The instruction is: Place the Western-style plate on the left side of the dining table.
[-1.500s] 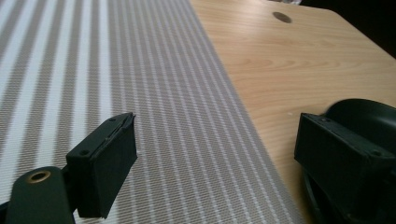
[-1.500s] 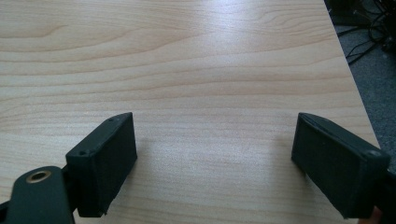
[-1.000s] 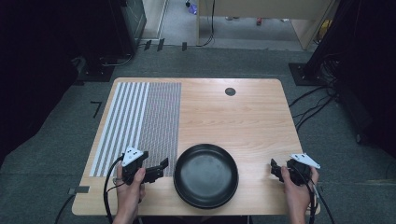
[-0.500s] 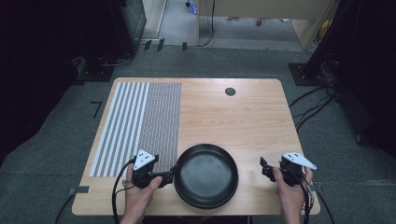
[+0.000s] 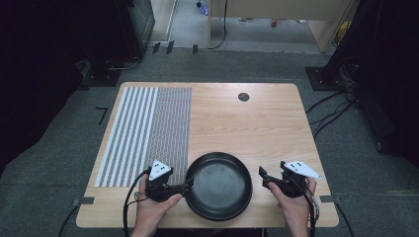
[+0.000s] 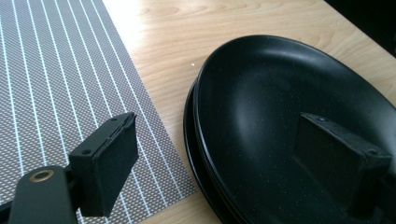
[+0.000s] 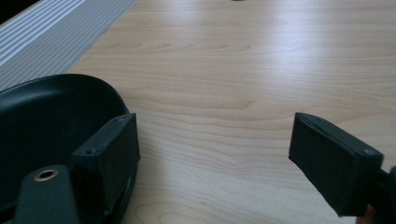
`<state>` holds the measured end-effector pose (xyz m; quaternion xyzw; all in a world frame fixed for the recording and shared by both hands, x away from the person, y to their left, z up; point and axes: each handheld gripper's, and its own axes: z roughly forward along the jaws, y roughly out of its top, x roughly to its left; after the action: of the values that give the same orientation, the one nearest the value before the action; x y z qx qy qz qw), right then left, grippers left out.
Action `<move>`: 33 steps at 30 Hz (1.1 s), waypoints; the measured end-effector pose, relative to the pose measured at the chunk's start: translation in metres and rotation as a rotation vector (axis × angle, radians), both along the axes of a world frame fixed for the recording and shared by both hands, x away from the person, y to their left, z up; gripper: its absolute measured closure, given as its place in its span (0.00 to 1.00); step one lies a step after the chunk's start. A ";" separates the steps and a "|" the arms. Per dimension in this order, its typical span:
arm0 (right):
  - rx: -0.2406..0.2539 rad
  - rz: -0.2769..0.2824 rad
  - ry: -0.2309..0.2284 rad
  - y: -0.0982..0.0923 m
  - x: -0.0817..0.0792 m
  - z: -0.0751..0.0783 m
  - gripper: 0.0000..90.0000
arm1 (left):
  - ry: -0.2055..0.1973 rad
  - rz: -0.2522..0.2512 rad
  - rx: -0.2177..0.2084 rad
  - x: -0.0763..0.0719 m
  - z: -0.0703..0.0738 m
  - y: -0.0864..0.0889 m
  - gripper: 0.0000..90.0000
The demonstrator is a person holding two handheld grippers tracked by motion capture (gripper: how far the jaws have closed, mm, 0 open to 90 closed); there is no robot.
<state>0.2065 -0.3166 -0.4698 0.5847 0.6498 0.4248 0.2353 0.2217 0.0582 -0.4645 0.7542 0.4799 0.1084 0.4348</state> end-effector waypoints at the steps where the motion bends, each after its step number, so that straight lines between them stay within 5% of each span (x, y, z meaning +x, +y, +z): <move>1: 0.000 0.002 -0.007 0.002 0.000 0.001 0.20 | -0.002 -0.003 0.004 0.000 0.000 -0.001 0.16; 13: -0.001 0.042 -0.024 0.023 -0.003 0.000 0.44 | 0.020 0.004 0.036 -0.002 -0.004 -0.003 0.43; 19: 0.035 0.069 0.016 0.027 -0.001 -0.007 0.59 | 0.020 -0.017 0.014 -0.003 -0.005 -0.002 0.59; 26: 0.014 0.106 0.010 0.034 -0.002 -0.013 0.69 | 0.043 -0.024 -0.012 -0.002 -0.008 0.001 0.71; 33: 0.069 0.119 0.084 0.037 -0.002 -0.016 0.82 | 0.059 -0.041 -0.017 -0.001 -0.009 0.003 0.77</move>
<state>0.2042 -0.2794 -0.4858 0.5700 0.6778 0.4354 0.1619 0.2203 0.0608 -0.4737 0.7630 0.4780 0.0732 0.4290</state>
